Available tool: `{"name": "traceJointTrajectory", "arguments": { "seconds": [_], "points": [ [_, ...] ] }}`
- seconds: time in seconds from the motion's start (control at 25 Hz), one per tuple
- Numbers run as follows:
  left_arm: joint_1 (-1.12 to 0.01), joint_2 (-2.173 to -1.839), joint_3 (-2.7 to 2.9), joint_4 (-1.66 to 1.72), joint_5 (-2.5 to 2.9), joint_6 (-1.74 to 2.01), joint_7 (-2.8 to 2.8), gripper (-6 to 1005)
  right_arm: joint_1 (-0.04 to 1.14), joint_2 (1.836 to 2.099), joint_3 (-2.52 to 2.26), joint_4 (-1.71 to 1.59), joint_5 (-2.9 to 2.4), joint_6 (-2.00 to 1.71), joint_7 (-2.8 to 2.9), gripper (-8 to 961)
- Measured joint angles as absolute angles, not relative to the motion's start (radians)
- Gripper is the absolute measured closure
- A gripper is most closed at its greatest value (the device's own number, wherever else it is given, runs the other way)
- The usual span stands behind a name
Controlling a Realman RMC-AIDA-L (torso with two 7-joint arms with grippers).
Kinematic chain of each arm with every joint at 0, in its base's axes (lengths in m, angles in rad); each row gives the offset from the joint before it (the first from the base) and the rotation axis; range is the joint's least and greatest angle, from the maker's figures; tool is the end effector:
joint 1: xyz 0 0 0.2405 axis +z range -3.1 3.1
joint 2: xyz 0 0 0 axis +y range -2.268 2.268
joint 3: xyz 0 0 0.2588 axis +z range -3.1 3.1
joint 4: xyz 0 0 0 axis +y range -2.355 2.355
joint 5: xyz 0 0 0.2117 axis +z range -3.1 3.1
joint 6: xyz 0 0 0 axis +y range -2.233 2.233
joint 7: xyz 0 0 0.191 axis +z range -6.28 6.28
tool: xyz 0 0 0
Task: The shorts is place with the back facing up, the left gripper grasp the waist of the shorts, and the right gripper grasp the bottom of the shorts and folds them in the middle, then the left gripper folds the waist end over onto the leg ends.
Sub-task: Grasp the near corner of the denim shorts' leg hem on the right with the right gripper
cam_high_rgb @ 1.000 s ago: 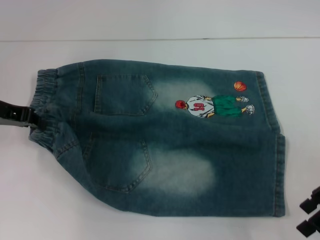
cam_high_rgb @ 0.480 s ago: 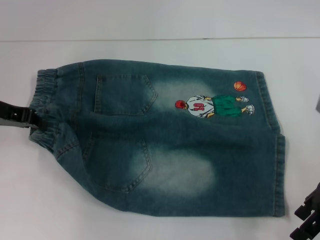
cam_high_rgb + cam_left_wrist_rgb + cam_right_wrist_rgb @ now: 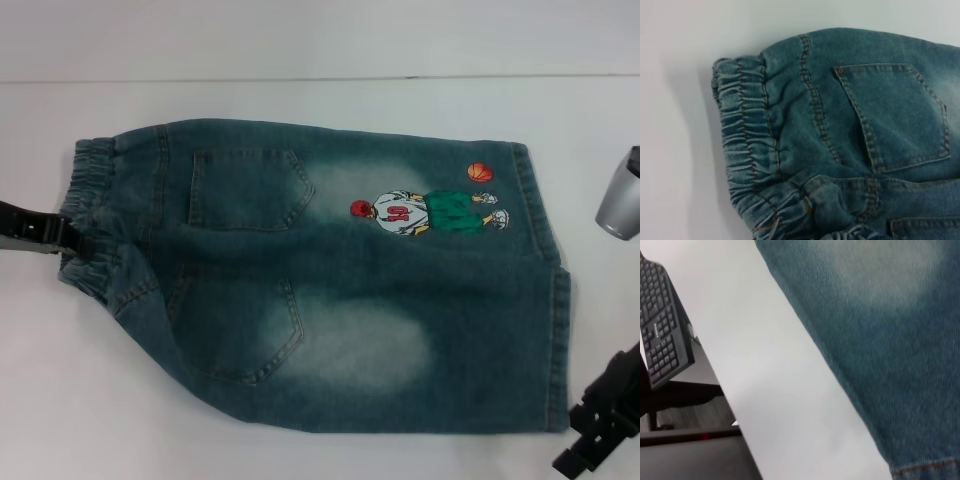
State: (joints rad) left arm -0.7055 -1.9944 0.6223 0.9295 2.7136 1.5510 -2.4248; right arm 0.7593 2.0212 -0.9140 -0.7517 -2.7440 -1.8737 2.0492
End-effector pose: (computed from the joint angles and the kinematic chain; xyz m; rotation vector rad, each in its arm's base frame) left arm -0.3010 0.3936 0.0327 -2.2353 -1.5748 0.1015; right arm 0.2765 0.3031 -0.0311 2.6624 -1.1103 0.6144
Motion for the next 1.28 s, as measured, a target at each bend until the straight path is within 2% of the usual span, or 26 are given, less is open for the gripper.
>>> {"name": "traceJointTrajectory", "arguments": {
  "seconds": [0.4,0.8,1.0,1.28],
  "points": [
    [-0.703,-1.998,0.623,0.930,2.714,1.549,-2.423,942,0.787,2.026,-0.902,-0.754,-2.722,-1.843,2.043,140],
    [-0.701,-2.000,0.625,0.928,2.714,1.552,-2.422,943,0.790,2.045,-0.908,-0.755,-2.720,-1.839,2.014,148],
    [-0.700,-2.000,0.624,0.928,2.714,1.551,-2.422,943,0.785,2.047,-0.906,-0.754,-2.720,-1.831,2.007,387],
    [-0.704,-2.000,0.620,0.928,2.714,1.551,-2.422,943,0.784,2.046,-0.903,-0.757,-2.720,-1.823,2.006,657]
  ]
}}
